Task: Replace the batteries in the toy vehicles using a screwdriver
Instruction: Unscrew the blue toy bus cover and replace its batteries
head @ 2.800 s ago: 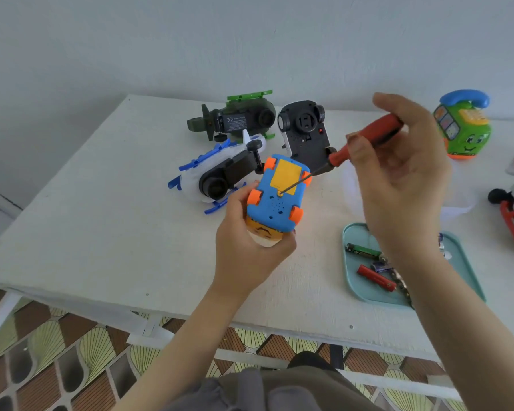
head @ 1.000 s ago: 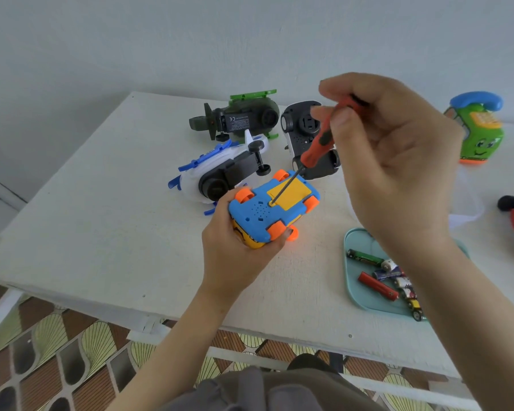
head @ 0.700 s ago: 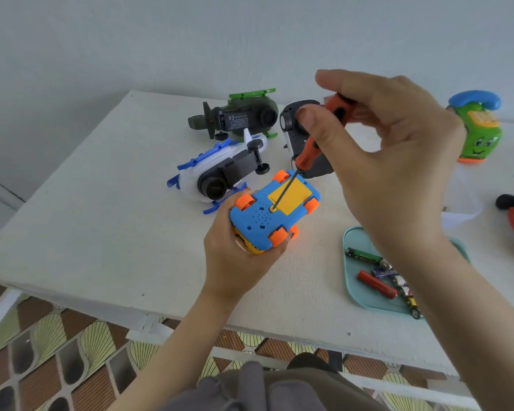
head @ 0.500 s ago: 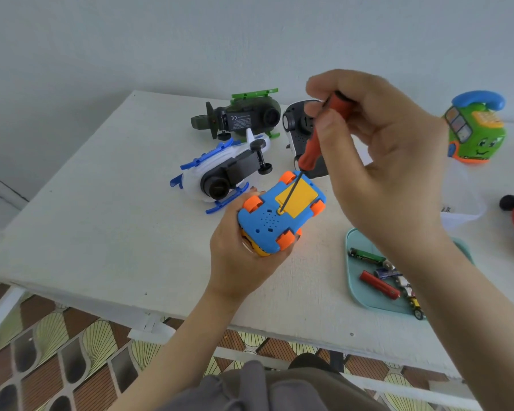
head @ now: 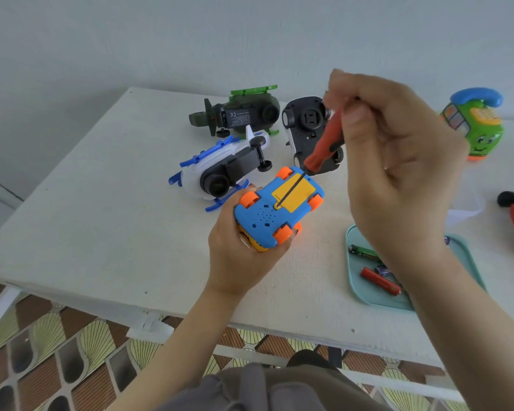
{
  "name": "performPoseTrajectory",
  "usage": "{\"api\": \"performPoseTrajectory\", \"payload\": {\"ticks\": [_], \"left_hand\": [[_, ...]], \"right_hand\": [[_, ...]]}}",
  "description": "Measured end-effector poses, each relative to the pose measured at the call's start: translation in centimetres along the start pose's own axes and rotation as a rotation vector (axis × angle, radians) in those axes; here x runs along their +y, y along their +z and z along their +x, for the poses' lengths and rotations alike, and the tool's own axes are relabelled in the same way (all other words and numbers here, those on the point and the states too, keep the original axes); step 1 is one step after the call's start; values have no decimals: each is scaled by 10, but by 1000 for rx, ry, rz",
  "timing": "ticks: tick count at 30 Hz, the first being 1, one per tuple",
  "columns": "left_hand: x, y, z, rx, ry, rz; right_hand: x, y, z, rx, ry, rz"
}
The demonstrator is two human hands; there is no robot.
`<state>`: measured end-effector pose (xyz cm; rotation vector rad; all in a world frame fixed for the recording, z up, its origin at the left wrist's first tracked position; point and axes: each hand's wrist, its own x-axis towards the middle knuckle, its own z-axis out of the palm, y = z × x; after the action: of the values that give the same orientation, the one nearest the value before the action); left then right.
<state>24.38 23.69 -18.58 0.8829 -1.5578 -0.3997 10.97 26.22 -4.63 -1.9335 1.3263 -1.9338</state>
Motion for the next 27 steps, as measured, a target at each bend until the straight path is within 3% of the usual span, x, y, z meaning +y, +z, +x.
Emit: {"api": "performPoseTrajectory", "payload": {"ticks": [9, 15, 22, 27], "left_hand": [[-1, -1, 0, -31, 29, -1], [1, -1, 0, -31, 22, -5], [0, -1, -1, -17, 3, -15], [1, -1, -1, -10, -2, 5]], "right_hand": [[-2, 0, 3, 159, -9, -122], [-4, -2, -1, 19, 34, -39], [-2, -3, 4, 124, 62, -99], [-3, -5, 1, -8, 69, -28]]}}
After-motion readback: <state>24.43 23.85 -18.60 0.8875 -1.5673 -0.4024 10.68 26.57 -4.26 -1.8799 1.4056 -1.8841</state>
